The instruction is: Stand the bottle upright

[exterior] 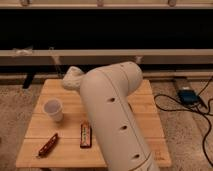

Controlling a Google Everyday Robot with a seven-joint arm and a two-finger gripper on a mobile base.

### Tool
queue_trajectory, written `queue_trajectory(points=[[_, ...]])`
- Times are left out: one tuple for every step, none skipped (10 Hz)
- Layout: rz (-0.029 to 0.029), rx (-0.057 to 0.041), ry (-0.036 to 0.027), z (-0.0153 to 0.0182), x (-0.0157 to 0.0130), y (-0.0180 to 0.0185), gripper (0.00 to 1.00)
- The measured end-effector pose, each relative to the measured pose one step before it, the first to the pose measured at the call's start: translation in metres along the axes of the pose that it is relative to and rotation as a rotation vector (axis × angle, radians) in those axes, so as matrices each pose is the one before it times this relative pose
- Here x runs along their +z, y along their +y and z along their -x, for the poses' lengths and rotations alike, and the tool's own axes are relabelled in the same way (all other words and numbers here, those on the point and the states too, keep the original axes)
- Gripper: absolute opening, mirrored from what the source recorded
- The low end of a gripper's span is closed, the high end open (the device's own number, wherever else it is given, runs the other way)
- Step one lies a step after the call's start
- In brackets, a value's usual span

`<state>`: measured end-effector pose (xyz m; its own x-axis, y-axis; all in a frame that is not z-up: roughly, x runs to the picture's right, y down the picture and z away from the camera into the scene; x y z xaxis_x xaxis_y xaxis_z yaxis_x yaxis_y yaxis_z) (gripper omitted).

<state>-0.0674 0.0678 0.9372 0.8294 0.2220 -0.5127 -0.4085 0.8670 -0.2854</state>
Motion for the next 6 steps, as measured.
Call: queue_trajectory(points=[[-0.00186, 0.00441, -0.00523, 0.00039, -0.00076, -0.00157, 0.44], [-0.00233, 0.00249, -0.00536, 0.00066, -0.00154, -0.00089, 0.33], [-0.00399, 0.00048, -0.0031, 0.00045, -0.00134, -0.00034, 0.24], [-0.00326, 0.00083, -0.00377, 0.00042, -0.00122, 0.00011, 0.13], [-0.00346, 0.00323, -0.0045, 0.00033, -0.00186, -0.00021, 0.05], [-0.00466, 0.00712, -0.0093, 0.00102, -0.00252, -0.00041, 0.0]])
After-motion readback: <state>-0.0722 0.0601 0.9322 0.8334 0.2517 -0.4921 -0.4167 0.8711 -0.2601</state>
